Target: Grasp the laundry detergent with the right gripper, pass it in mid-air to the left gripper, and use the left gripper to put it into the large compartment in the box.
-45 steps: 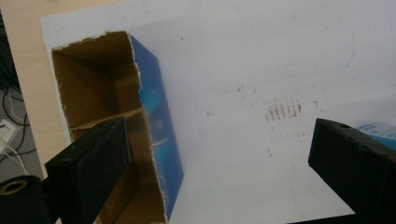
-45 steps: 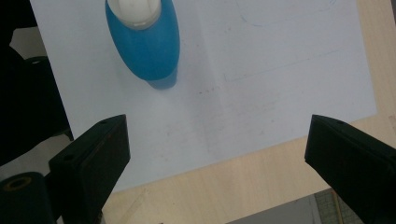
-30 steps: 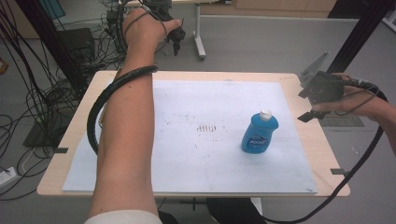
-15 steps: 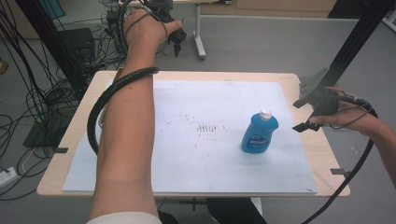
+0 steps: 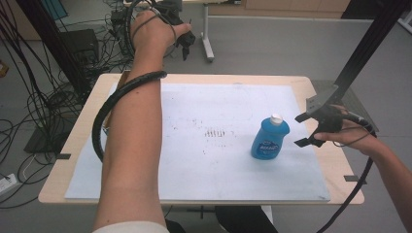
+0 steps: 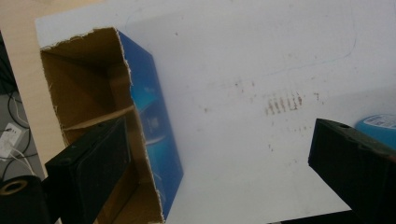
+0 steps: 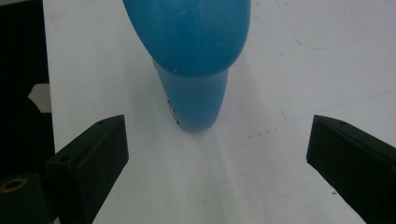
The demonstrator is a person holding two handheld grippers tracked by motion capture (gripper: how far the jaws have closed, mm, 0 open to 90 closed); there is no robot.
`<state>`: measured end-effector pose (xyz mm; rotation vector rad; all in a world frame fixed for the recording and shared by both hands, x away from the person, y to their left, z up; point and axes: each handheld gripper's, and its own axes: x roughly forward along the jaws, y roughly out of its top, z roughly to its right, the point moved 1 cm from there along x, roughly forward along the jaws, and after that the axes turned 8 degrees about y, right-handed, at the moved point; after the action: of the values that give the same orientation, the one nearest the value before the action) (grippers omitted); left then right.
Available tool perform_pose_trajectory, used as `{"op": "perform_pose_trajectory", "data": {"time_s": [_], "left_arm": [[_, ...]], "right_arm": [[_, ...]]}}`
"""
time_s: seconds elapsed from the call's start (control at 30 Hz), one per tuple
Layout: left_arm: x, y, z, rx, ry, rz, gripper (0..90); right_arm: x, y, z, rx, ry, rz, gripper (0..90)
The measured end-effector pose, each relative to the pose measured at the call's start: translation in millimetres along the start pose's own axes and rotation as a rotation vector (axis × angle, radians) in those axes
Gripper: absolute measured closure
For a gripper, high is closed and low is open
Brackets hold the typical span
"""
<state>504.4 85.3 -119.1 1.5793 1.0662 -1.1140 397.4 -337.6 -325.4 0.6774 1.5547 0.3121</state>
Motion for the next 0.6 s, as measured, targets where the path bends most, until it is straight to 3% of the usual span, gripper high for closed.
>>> {"op": "perform_pose_trajectory", "data": {"time_s": [0.6], "left_arm": [[4.2,0.3,0.1,0.000,0.008,-0.005,5.8]], "right_arm": [[38.9,-9.8,-0.4,-0.034,0.048,0.172,6.1]]}}
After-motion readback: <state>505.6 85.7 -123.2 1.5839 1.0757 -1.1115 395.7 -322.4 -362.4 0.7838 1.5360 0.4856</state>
